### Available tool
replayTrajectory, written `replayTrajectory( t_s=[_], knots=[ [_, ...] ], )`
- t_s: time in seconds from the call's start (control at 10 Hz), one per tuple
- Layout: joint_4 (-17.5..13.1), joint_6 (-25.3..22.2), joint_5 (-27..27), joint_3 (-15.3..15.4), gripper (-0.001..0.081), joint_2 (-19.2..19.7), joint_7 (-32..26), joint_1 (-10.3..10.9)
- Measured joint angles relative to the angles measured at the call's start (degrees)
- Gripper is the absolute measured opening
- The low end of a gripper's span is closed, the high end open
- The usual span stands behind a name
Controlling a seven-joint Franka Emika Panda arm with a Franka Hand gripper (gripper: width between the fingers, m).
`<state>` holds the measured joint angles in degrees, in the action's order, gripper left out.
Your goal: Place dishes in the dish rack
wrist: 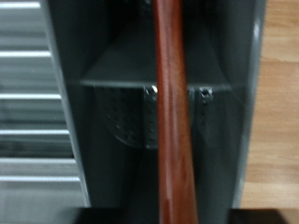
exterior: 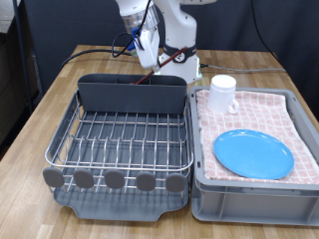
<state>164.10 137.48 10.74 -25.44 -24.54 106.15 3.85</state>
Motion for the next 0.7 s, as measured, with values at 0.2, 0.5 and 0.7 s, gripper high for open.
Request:
replayTrajectory(
  t_s=[0.2, 0.5, 0.7],
  knots=[
    [0.0, 2.3, -0.9, 0.7, 0.0346, 1.3, 0.6, -0.3],
    [-0.4, 3.2, -12.3, 7.8, 0.0712, 1.4, 11.7, -4.9],
    [-1.2, 2.2, -20.8, 14.5, 0.078, 0.2, 21.9, -8.5]
  ],
)
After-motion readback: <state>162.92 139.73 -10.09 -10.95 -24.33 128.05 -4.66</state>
